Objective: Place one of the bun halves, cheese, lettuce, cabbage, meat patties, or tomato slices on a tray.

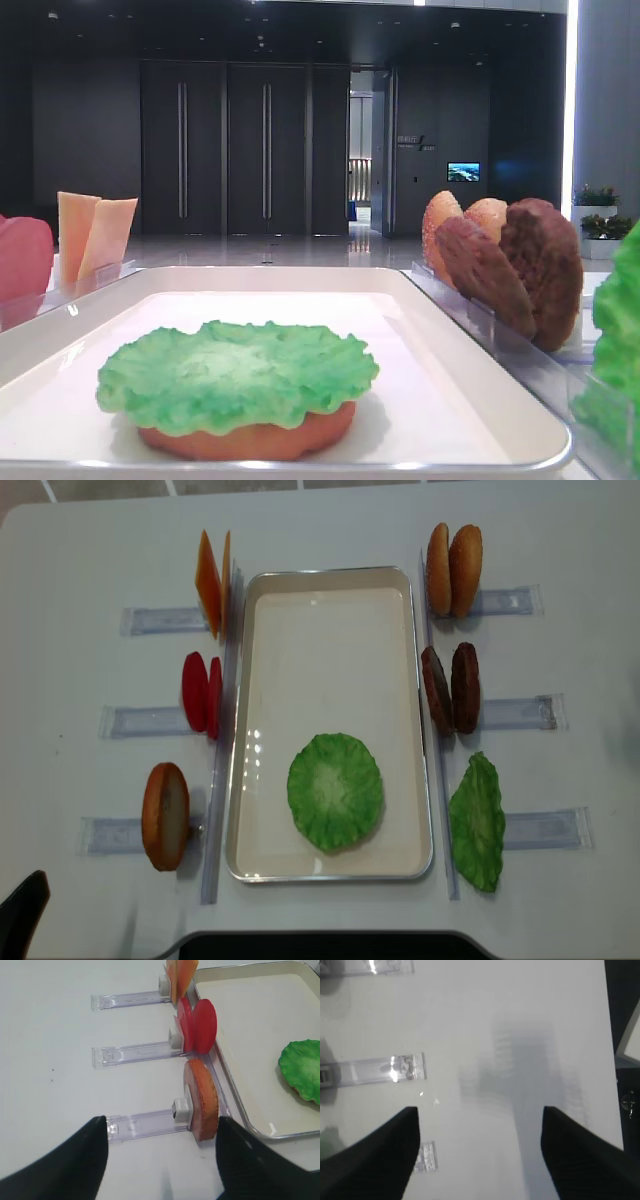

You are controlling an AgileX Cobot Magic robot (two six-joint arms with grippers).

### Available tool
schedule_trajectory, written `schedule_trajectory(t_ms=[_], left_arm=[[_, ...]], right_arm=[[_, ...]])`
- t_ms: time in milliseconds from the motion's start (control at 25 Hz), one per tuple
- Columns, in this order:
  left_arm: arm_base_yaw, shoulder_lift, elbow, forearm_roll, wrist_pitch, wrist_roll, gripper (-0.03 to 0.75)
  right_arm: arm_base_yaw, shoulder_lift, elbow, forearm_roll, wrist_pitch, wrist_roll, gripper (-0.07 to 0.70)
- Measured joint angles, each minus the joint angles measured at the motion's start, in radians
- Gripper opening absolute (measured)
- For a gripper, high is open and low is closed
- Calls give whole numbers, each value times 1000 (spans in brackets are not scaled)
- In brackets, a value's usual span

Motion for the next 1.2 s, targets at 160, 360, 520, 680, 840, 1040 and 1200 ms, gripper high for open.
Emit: schedule_trajectory(t_ms=[160, 360, 520, 680, 840, 1040, 1200], left_arm=[[0, 0, 0, 0, 0, 0, 517], [0, 0, 0, 0, 0, 0, 517], [0, 0, 0, 0, 0, 0, 517], [0, 0, 0, 0, 0, 0, 517], [0, 0, 0, 0, 0, 0, 517], [0, 0, 0, 0, 0, 0, 517], [0, 0, 0, 0, 0, 0, 517]], right_arm=[[0, -166, 107, 0, 4, 0, 486], [0, -401, 188, 1, 4, 0, 486], [0, -560, 246, 24, 5, 0, 486], [0, -711, 313, 52, 5, -15, 486], [0, -850, 396, 54, 5, -29, 486], [0, -1001, 512, 54, -20, -53, 486], [0, -1097, 574, 70, -37, -67, 486]])
